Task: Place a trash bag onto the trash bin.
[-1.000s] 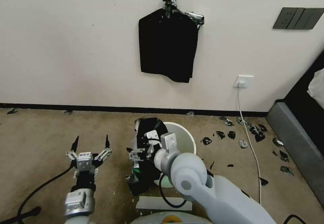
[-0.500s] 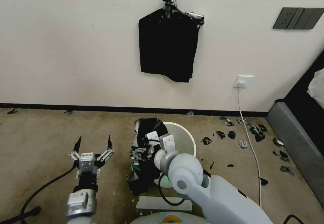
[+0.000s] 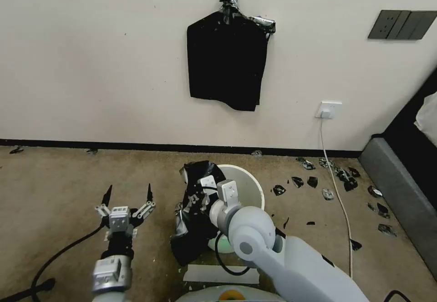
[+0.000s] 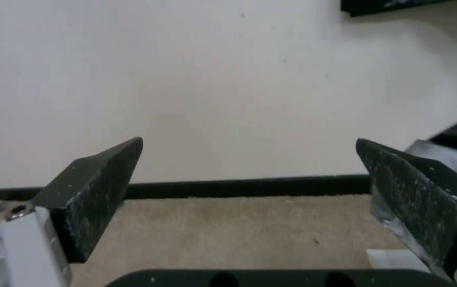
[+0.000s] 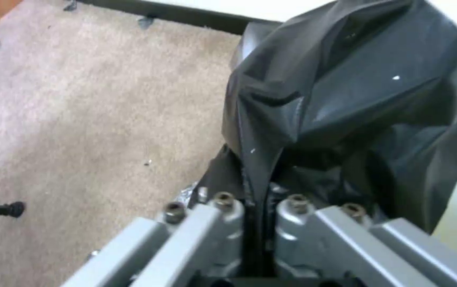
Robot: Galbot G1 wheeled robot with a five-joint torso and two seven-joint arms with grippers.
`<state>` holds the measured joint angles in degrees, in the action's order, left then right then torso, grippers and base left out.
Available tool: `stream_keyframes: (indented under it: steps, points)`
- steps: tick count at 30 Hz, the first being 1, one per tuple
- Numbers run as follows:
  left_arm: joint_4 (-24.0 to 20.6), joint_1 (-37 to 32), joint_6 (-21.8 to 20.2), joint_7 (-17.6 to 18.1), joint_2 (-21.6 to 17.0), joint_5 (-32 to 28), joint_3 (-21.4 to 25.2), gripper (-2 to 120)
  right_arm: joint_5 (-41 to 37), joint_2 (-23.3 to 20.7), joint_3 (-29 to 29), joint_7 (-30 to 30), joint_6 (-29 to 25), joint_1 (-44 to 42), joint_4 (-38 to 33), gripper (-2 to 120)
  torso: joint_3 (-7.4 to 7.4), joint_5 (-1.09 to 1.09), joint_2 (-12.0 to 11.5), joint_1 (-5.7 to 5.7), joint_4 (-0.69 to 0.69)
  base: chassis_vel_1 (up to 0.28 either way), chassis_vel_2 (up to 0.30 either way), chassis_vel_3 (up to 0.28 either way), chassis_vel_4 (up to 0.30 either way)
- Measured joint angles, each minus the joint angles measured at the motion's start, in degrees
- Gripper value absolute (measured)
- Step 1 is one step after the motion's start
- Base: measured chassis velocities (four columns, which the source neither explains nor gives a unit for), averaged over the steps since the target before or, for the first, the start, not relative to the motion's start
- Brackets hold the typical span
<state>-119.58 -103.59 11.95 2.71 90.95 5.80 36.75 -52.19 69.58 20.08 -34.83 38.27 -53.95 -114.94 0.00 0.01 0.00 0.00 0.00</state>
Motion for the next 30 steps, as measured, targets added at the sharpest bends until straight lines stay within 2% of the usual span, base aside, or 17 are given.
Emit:
stream_keyframes:
  steps: [3,6,7,9,10,11,14,15,18,30]
  points:
    - [0.03,-0.17,-1.51,-1.32,-0.63,-1.51,-0.74,100,0.0,-0.36,-0.29,-0.02,-0.06,-0.21,-0.73,0,0.0,0.0,0.0,0.0,0.0,0.0,0.0,0.0,0.0]
    - [-0.27,-0.28,-7.32,-5.03,-2.5,-8.13,-2.62,100,-0.12,-1.27,-0.45,-0.06,-0.08,-0.3,-2.1,0,0.0,0.0,0.0,0.0,0.0,0.0,0.0,0.0,0.0]
    - [-0.27,-0.28,-7.32,-5.03,-2.5,-8.13,-2.62,100,-0.12,-1.27,-0.45,-0.06,-0.08,-0.3,-2.1,0,0.0,0.0,0.0,0.0,0.0,0.0,0.0,0.0,0.0]
    - [-0.7,0.2,-12.47,-7.87,-3.73,-13.59,-3.7,100,-0.21,-1.84,-0.38,-0.06,-0.09,-0.18,-2.67,0,0.0,0.0,0.0,0.0,0.0,0.0,0.0,0.0,0.0]
    - [-0.7,0.2,-12.47,-7.87,-3.73,-13.59,-3.7,100,-0.21,-1.84,-0.38,-0.06,-0.09,-0.18,-2.67,0,0.0,0.0,0.0,0.0,0.0,0.0,0.0,0.0,0.0]
    - [-0.77,0.39,-14.35,-8.46,-4.07,-15.31,-4.1,100,-0.23,-2.0,-0.38,-0.06,-0.09,-0.12,-2.81,0,0.0,0.0,0.0,0.0,-0.01,0.0,0.0,0.0,0.0]
    - [-1.17,2.06,-22.41,-9.54,-5.4,-22.67,-5.36,100,-0.35,-2.22,-0.38,-0.06,-0.11,0.37,-3.13,0,0.0,0.0,0.0,0.0,0.0,0.0,0.0,0.0,0.0]
    - [-1.17,2.06,-22.41,-9.54,-5.4,-22.67,-5.36,100,-0.35,-2.22,-0.38,-0.06,-0.11,0.37,-3.13,0,0.0,0.0,0.0,0.0,0.0,0.0,0.0,0.0,0.0]
    - [-0.38,4.95,-26.92,-10.09,-6.97,-26.32,-5.73,100,-0.54,-2.45,-0.25,-0.05,-0.11,1.04,-3.33,0,0.0,-0.01,0.0,0.0,-0.01,0.0,0.0,0.0,0.0]
    - [1.99,10.06,-33.36,-10.04,-10.28,-31.94,-5.67,100,-2.25,-2.48,1.82,0.01,-0.11,3.86,-3.14,0,0.0,-0.01,0.0,0.0,0.0,0.0,0.0,0.0,0.0]
